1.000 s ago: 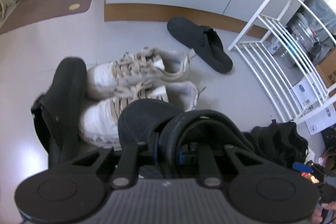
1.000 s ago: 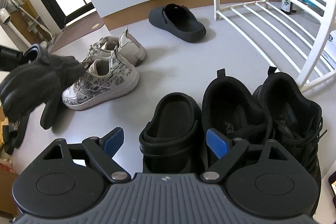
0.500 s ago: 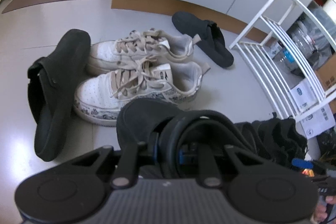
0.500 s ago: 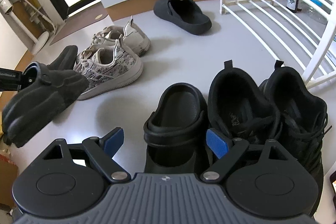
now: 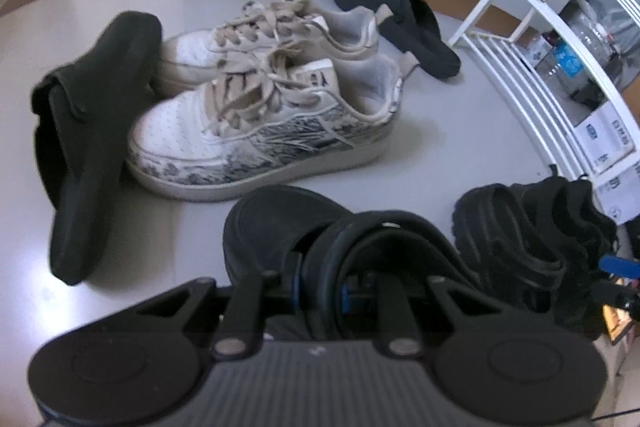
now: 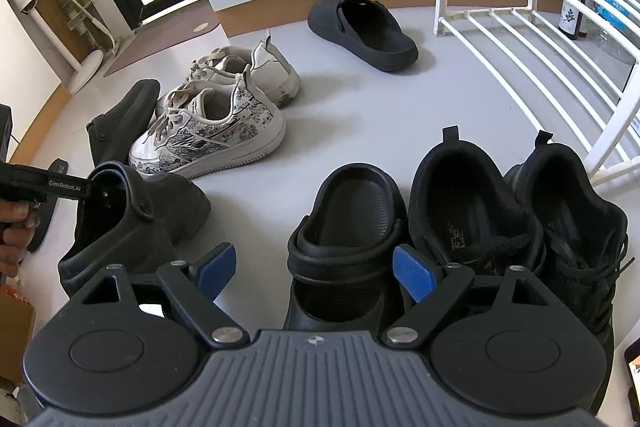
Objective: Organize scattered shoes
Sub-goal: 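Carry the black slide with the left tool toward the clog, then carry the black slide with the left tool toward the right tool while the right tool approaches it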
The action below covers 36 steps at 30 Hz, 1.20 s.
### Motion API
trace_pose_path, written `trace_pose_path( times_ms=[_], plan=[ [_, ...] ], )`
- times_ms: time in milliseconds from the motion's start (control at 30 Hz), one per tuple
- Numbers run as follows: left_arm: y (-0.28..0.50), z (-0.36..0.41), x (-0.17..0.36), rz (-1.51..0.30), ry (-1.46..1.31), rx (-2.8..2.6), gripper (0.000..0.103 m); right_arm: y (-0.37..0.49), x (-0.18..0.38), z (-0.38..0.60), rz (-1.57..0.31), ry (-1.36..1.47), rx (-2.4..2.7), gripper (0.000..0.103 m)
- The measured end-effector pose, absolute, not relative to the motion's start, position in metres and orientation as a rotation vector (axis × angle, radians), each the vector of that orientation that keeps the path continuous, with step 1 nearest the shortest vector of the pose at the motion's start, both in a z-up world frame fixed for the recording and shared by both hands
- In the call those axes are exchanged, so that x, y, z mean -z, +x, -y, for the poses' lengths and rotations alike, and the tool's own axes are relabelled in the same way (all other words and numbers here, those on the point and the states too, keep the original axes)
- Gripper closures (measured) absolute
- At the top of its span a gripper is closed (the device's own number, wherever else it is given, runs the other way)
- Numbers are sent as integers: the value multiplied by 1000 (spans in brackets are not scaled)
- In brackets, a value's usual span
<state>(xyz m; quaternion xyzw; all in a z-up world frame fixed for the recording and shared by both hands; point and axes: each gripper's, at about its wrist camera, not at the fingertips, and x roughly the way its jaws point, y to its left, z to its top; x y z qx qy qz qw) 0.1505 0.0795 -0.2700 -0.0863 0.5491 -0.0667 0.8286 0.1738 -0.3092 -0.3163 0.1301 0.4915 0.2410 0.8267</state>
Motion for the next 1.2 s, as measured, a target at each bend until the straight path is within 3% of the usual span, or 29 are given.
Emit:
trace_pose_path(
  times_ms=[733, 1000, 1167, 1200],
  plan=[
    [166, -54, 300, -1228, -193, 185, 74, 172, 324, 313, -1062, 280, -507, 13],
    [162, -44, 301, -1270, -222, 234, 62, 172, 325, 317, -1067, 282, -499, 13],
    [160, -39, 292, -1237, -231, 244, 33, 171, 325, 317, -1063, 280, -503, 13],
    [160, -38, 289, -1222, -225, 251, 33, 170, 324, 317, -1062, 280, -501, 13]
  ],
)
